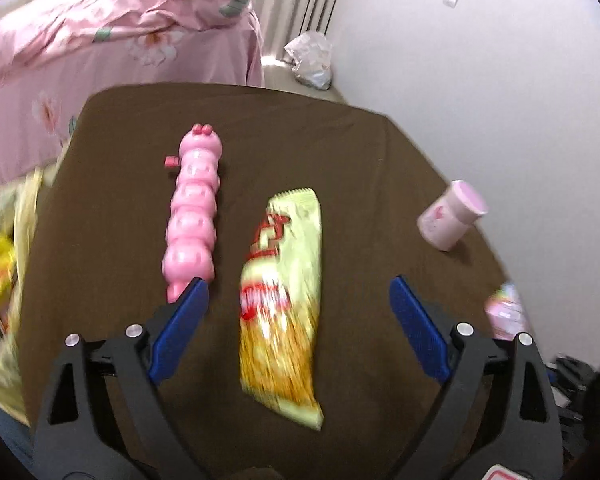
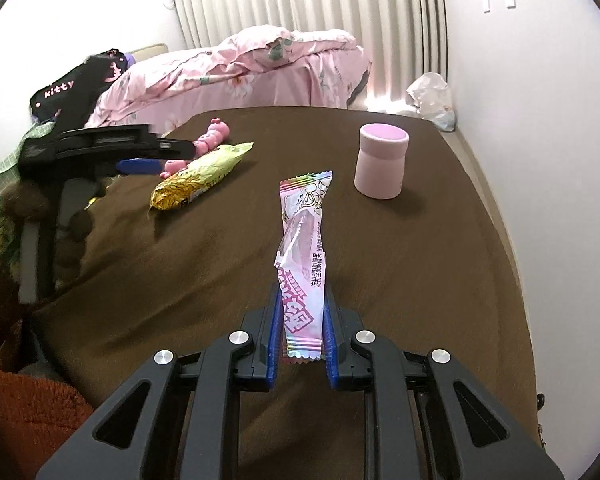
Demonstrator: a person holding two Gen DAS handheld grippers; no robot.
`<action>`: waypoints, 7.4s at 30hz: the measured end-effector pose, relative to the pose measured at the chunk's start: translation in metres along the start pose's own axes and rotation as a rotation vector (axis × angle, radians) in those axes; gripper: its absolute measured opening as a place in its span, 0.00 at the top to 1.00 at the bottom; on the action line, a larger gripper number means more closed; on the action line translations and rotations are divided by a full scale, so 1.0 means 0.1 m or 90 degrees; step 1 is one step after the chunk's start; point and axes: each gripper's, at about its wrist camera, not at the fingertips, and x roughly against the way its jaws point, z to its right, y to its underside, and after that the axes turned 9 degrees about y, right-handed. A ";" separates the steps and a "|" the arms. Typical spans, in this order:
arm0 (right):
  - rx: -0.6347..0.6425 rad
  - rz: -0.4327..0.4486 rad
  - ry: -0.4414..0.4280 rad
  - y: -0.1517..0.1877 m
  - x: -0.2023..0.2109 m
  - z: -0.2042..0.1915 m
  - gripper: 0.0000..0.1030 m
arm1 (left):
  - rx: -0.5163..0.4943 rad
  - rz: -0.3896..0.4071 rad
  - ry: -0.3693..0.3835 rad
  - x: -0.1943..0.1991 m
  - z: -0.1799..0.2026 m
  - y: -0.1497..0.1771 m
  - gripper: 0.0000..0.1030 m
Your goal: Collect trash
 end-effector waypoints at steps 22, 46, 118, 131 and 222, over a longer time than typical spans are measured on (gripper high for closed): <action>0.008 0.011 0.011 -0.11 -0.05 0.03 0.83 | -0.014 0.017 -0.016 0.25 0.12 -0.13 0.68; 0.136 0.122 -0.155 -1.35 0.27 -1.53 0.83 | 0.085 0.286 -0.154 2.27 -0.94 0.17 0.80; 0.111 0.115 -0.202 -1.10 0.33 -1.77 0.55 | 0.186 0.234 -0.398 2.32 -0.42 1.11 0.13; 0.114 0.134 -0.203 -0.96 0.56 -1.77 0.55 | 0.166 0.257 -0.427 2.50 -0.16 1.23 0.13; 0.119 0.112 -0.192 -0.94 0.44 -1.86 0.55 | 0.159 0.221 -0.396 2.41 -0.29 1.24 0.13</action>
